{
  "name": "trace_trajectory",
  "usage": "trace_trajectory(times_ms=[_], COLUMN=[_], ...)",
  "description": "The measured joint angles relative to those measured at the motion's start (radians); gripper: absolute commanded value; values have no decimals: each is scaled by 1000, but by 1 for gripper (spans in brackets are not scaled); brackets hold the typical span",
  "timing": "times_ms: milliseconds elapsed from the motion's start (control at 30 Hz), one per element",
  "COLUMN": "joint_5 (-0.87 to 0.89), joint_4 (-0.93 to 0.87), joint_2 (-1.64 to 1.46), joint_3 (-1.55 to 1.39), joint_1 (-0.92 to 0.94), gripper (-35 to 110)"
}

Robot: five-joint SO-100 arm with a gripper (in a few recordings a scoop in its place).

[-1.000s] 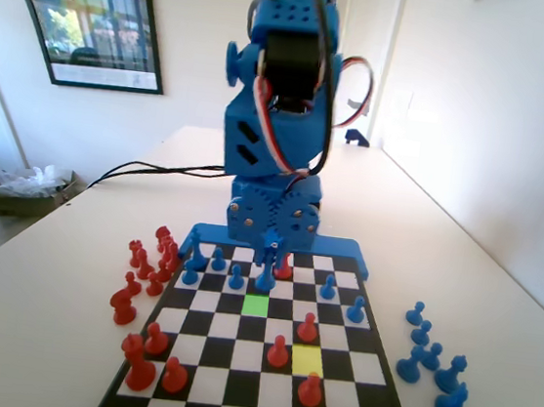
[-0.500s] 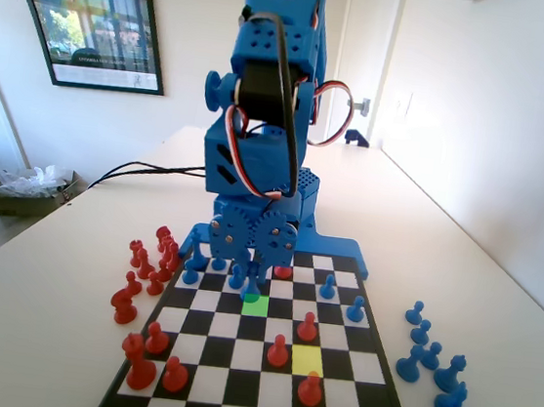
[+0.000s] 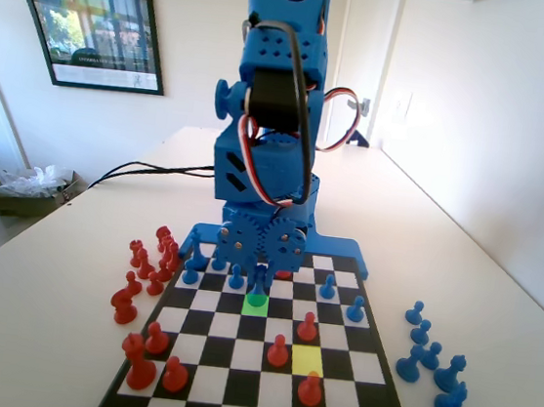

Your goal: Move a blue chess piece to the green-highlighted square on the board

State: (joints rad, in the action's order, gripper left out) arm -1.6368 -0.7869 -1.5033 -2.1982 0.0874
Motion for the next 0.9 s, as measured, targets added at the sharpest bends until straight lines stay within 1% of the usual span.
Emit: trace_trajectory(times_ms=[367, 900], joint_5=[-9, -17], joint_4=[31, 71], joint_2=[0, 0], joint_3=[-5, -37], joint_1=[15, 3], gripper=[5, 5])
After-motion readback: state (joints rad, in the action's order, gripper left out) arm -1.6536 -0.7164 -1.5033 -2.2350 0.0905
